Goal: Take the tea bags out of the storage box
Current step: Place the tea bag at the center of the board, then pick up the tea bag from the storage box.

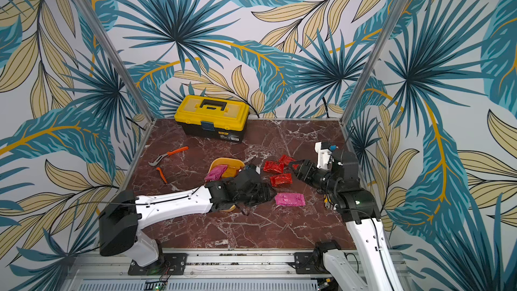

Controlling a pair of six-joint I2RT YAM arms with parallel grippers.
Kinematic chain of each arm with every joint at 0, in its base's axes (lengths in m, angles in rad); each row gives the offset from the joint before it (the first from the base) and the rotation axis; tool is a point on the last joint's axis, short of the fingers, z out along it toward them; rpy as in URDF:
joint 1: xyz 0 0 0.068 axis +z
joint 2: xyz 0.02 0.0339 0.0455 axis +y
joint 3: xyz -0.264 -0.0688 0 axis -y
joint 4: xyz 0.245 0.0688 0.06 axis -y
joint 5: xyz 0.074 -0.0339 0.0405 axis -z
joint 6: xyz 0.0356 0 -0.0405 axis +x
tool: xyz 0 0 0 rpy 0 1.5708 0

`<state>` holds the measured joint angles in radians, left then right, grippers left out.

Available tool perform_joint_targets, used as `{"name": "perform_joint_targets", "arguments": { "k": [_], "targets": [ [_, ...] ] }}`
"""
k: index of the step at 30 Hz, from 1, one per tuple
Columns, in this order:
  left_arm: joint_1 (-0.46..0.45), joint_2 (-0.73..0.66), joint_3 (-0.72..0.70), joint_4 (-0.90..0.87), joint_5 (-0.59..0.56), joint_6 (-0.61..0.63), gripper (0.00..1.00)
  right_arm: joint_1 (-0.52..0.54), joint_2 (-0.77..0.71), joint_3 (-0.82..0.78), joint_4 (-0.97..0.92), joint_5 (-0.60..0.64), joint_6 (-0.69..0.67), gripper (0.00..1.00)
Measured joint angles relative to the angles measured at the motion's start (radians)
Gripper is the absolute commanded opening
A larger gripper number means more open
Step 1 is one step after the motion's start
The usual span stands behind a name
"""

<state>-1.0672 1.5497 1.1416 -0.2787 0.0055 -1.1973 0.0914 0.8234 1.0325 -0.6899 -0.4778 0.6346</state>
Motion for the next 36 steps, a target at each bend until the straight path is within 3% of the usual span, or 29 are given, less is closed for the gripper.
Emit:
{"name": "perform_joint_targets", "arguments": {
  "k": [6,14,22,28,36],
  "targets": [
    [0.04,-0.145,-0.016,-0.126,-0.066,0.031,0.62,0.046,0.037,-0.024,0.012,0.031,0.001,0.51],
    [0.191,-0.416,-0.202,-0.26,-0.137,0.029,0.7,0.32,0.17,-0.036,0.067,0.153,0.003,0.51],
    [0.338,-0.748,-0.369,-0.356,-0.174,-0.017,0.71,0.49,0.371,0.035,0.093,0.253,-0.015,0.51],
    [0.508,-0.891,-0.515,-0.389,-0.117,-0.058,0.7,0.605,0.562,0.218,0.081,0.328,-0.069,0.48],
    [0.688,-0.913,-0.684,-0.3,0.068,-0.105,0.69,0.748,0.85,0.517,-0.003,0.438,-0.206,0.43]
  ]
}}
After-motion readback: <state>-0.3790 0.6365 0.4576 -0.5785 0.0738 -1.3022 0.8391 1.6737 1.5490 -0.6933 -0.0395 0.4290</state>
